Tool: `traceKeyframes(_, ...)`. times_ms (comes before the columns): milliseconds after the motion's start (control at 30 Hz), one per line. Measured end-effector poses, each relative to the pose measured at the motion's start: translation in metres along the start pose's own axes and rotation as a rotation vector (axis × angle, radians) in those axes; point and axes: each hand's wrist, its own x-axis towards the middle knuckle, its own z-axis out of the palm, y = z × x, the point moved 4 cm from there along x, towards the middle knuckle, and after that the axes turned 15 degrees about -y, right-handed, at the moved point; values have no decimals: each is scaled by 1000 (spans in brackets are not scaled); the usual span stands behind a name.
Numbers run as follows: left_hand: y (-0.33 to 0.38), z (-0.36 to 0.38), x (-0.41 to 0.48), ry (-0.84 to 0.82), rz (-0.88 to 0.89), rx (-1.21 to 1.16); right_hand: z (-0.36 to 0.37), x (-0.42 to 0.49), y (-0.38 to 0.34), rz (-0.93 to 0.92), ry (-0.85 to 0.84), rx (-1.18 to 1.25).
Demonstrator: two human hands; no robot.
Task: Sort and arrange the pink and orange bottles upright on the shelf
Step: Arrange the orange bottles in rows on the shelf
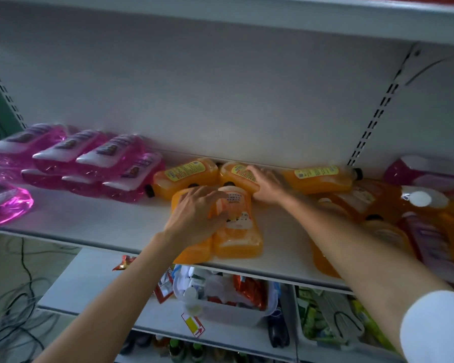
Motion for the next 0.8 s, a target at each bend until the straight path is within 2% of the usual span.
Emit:
traceKeyframes(100,5,-3,7,-15,-24,-33,-12,-11,3,-12,88,115)
traceKeyframes(233,16,-6,17,21,-65,-203,-40,-37,-3,-97,173,473)
traceKeyframes(333,28,-3,25,29,-124,-481,-53,-55,-15,-203,124,959)
traceKeyframes(400,47,-3,28,71,-34,-597,-55,-66,-23,-356,24,1361)
traceKeyframes(433,55,-4,30,134,21,-632,-54,-72,-27,-421,-25,1468)
traceKeyframes(500,65,-4,29,264,47,-675,-52,-84,-29,-462,-63,1432)
traceKeyframes(567,69,0,25,313,45,-653,-52,-91,-22,-407,-38,1276)
traceKeyframes(700,63,8,15,250,64,-541,-61,-97,3,-235,100,1169)
traceKeyframes(800,62,4,8,191,71,-271,-53,-98,13,-136,165,1067)
